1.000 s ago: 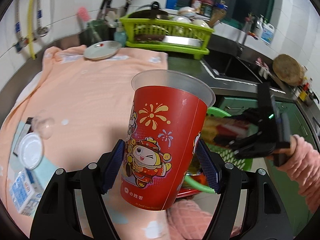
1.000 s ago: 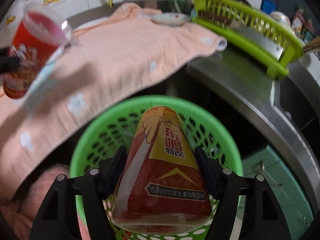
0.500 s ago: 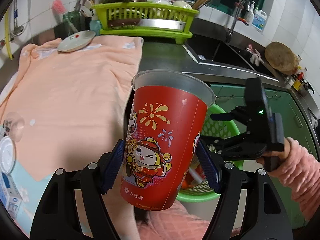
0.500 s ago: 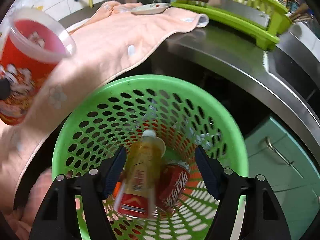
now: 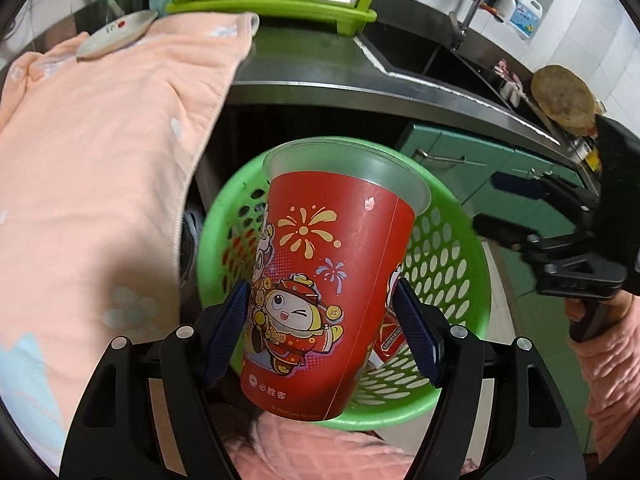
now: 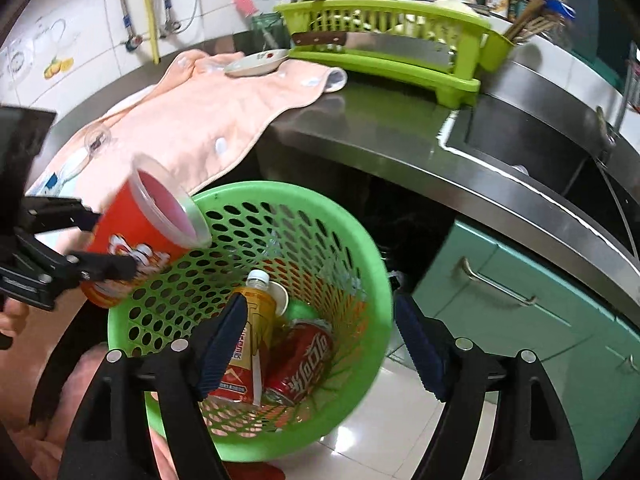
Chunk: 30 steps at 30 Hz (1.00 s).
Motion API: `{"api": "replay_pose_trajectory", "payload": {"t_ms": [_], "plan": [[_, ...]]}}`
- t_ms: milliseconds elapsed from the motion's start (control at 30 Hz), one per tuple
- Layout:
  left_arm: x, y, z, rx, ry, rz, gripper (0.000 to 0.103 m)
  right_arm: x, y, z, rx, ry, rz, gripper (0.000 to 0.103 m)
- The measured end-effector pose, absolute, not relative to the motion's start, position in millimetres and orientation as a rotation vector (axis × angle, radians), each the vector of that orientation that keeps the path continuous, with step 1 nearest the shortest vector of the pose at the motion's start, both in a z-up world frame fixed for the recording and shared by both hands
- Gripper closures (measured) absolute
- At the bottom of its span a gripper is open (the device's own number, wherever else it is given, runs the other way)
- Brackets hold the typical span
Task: Collect trash
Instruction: 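Drop the red paper cup into the green basket from the left tool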
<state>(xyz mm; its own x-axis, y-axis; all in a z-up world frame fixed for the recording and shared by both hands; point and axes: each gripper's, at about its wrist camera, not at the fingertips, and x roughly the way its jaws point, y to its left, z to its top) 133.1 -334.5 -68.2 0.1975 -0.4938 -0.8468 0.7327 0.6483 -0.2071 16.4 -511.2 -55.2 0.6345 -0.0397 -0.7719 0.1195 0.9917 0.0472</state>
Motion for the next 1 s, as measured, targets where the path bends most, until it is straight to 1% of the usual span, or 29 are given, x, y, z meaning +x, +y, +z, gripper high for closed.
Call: {"api": "replay_pose_trajectory", "payload": {"t_ms": [533, 800, 1000], "plan": [[124.2, -386.1, -84.7, 0.264, 1.119, -0.942, 0.030, -10.4, -526.7, -45.5, 0.122, 0.833, -0.123, 0.029], [120.0, -390.4, -81.0, 0.248, 1.111, -0.973, 0.029, -14.4, -529.9, -42.0, 0.131, 0.819, -0.127, 0.029], [120.5, -370.3, -68.5, 0.235, 1.082, -0.957, 0.029, -13.2, -522.8, -35.3, 0.118, 0.807, -0.115, 0.029]]}}
